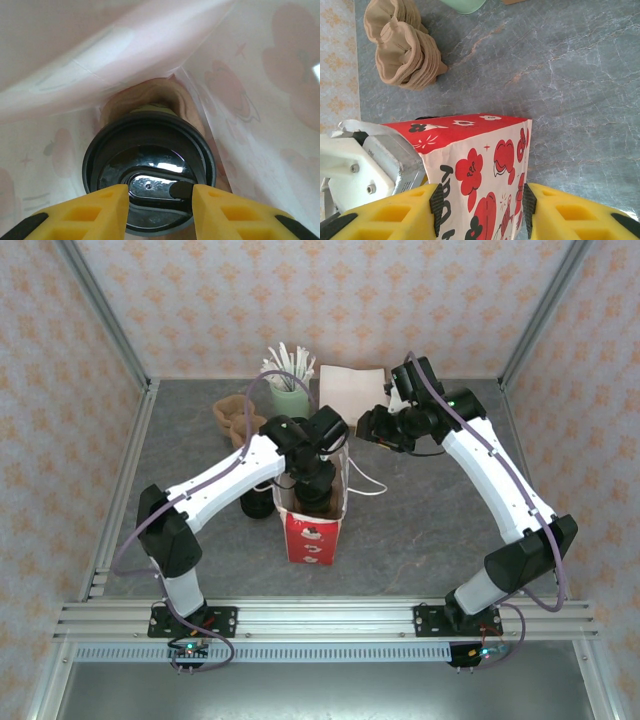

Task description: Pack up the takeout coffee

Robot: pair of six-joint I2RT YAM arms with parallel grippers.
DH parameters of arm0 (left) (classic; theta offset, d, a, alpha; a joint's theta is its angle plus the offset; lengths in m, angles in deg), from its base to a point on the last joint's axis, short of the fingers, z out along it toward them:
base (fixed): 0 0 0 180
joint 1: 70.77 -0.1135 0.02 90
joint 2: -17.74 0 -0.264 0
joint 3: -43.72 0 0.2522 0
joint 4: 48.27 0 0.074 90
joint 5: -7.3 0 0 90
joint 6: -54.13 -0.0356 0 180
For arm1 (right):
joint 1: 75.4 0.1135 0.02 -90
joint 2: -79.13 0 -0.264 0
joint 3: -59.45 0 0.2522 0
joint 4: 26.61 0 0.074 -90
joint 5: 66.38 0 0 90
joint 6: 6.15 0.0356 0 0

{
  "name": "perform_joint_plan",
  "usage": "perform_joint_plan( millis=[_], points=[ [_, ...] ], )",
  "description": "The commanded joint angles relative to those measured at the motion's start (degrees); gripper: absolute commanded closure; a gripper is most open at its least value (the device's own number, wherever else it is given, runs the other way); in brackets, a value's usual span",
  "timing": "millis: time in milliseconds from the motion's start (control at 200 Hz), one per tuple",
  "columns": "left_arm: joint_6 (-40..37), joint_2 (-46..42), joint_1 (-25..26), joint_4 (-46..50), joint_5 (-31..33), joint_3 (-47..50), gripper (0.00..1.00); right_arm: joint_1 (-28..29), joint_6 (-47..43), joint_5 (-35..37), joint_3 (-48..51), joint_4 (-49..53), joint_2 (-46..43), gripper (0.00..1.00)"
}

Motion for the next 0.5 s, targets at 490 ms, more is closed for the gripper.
perform_joint_plan(
  millis=[490],
  points=[
    [-1.5,1.2,-0.1,-2.9,0.1,3.7,0.64,0.0,0.4,1.6,1.3,-0.7,-1.8,0.52]
  ],
)
